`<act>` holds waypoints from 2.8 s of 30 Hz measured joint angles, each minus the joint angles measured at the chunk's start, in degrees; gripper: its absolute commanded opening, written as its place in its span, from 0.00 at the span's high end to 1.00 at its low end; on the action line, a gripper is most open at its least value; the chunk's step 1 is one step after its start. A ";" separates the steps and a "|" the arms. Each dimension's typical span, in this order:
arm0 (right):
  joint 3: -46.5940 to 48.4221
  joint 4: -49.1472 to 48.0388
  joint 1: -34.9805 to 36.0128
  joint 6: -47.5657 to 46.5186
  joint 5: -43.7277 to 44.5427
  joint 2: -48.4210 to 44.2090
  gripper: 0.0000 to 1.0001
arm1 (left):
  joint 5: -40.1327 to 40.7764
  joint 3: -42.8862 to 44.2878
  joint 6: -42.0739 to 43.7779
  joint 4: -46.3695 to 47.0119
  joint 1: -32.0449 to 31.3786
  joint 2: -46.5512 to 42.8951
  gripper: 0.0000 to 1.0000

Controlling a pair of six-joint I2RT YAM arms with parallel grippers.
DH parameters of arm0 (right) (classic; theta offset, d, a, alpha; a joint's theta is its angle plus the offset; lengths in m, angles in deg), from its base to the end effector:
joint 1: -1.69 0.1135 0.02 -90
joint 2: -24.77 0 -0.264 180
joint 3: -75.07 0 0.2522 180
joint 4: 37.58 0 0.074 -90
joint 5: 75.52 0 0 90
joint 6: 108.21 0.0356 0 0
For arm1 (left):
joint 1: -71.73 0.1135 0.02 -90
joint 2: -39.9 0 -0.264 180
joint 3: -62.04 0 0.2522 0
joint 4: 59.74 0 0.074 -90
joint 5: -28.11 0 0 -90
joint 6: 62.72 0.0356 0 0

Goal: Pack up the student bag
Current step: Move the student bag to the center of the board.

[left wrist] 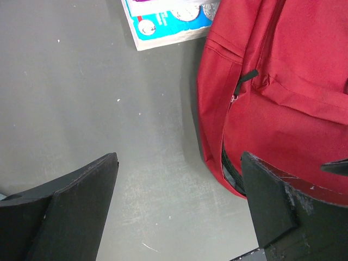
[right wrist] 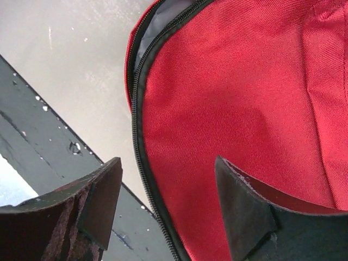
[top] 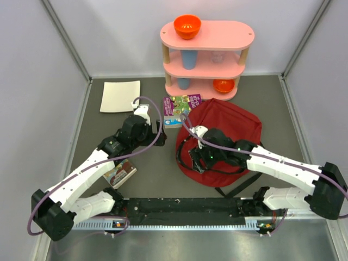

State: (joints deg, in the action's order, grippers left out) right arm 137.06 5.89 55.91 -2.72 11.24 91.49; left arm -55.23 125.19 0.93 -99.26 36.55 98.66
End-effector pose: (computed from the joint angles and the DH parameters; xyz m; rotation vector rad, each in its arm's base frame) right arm 0.1387 0.1959 0.2535 -0.8568 2.3562 0.6053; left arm 0.1855 -0.1257 0.2956 0.1040 2.2178 -0.4783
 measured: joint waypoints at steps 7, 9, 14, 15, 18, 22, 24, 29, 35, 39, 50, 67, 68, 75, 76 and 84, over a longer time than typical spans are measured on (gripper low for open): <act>0.74 1.75 0.00 -3.50 -1.09 3.37 0.39 | 0.39 -0.15 -0.76 -1.62 0.02 -0.90 0.01; 0.81 2.14 0.04 -4.04 -1.44 3.65 0.42 | 0.72 -0.50 -1.05 -2.08 0.07 -1.97 0.01; 0.98 3.02 0.07 -4.83 -0.94 4.26 0.76 | 1.57 -1.22 -2.25 -2.62 0.50 -3.54 0.01; 0.98 3.02 0.07 -4.90 -0.81 4.28 0.83 | 1.84 -1.38 -2.56 -2.78 0.70 -3.63 0.01; 0.98 2.97 0.04 -3.96 0.09 4.28 0.37 | 2.36 -2.14 -3.63 -3.13 1.62 -3.85 0.01; 0.98 2.64 0.11 -1.29 0.17 3.87 0.17 | 3.30 -3.32 -5.46 -5.16 4.59 -4.46 0.01; 0.98 1.36 0.13 1.18 -0.24 2.56 0.14 | 3.48 -4.55 -6.51 -5.86 7.65 -6.12 0.01; 1.09 -9.25 0.13 9.31 -4.68 -1.49 0.14 | 3.82 -6.64 -8.26 -8.26 18.10 -13.73 0.01; 4.94 -16.94 0.15 16.79 -8.07 5.75 0.14 | 1.53 -7.76 -9.64 -9.44 32.20 -15.34 0.01; 8.50 -16.24 0.15 20.22 -5.42 11.21 0.11 | -3.45 -11.34 -9.73 -10.27 43.47 -15.54 0.01; 8.85 -11.37 -16.63 24.02 -2.40 7.98 0.11 | -3.96 -12.81 -10.29 -14.19 48.92 -17.55 0.01; 28.74 -16.17 -15.87 22.99 -11.67 31.54 0.10 | -21.51 -10.97 -11.50 -4.13 44.72 -7.74 0.01; 28.74 -17.14 -15.67 23.41 -11.91 33.07 0.11 | -21.38 -10.36 -11.37 -3.87 42.86 -7.19 0.01; 29.81 -19.04 -13.33 24.41 -10.56 47.36 0.12 | -21.07 -6.01 -10.69 -1.01 35.58 -3.39 0.01; 29.75 -19.04 -13.25 24.61 -9.77 48.81 0.12 | -21.00 -5.62 -10.54 -0.59 35.45 -2.62 0.01; 20.26 -23.67 -16.76 26.73 -2.19 42.95 0.10 | -21.59 -4.96 -8.94 0.20 32.33 1.25 0.01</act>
State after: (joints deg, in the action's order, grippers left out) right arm 157.32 -17.78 39.14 24.01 9.05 134.44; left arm -76.83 120.22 -8.01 -99.06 68.88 99.91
